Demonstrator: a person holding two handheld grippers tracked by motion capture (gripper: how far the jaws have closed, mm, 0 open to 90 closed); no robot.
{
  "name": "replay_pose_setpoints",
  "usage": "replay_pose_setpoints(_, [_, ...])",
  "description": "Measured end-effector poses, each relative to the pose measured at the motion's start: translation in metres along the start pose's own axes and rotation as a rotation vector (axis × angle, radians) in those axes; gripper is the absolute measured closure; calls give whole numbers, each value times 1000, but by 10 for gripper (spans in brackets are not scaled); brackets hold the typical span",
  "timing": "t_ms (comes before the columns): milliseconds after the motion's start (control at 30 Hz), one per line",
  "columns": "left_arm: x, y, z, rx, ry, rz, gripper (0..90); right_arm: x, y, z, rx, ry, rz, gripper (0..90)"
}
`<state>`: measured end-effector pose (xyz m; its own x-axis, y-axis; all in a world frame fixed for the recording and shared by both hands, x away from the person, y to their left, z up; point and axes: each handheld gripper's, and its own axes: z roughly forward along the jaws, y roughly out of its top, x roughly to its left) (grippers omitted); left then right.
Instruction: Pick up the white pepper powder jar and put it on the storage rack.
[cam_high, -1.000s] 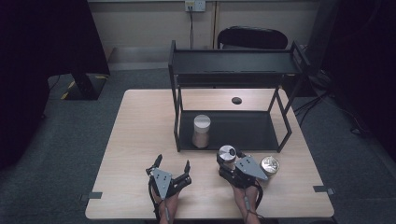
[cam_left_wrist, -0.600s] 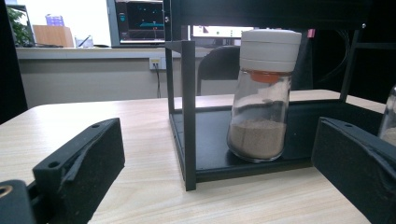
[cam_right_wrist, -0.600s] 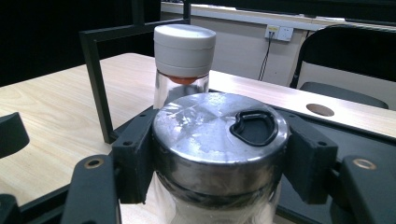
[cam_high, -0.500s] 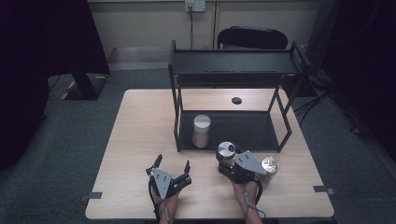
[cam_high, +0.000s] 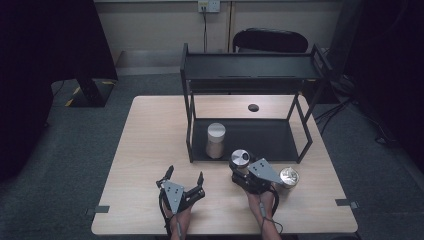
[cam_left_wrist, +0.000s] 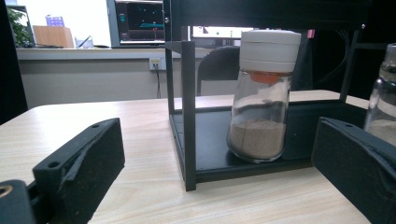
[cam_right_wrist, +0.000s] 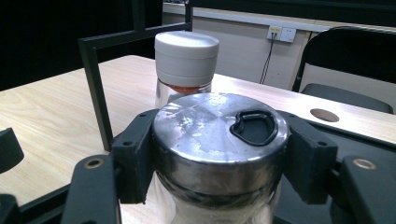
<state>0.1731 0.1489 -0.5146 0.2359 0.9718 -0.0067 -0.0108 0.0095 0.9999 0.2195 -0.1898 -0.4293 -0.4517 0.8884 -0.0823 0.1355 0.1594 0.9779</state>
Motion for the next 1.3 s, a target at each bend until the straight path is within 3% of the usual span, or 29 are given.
replay_pose_setpoints(1300, [1,0,0,0,-4,1,21,-16,26,24,-24,-3,2,347])
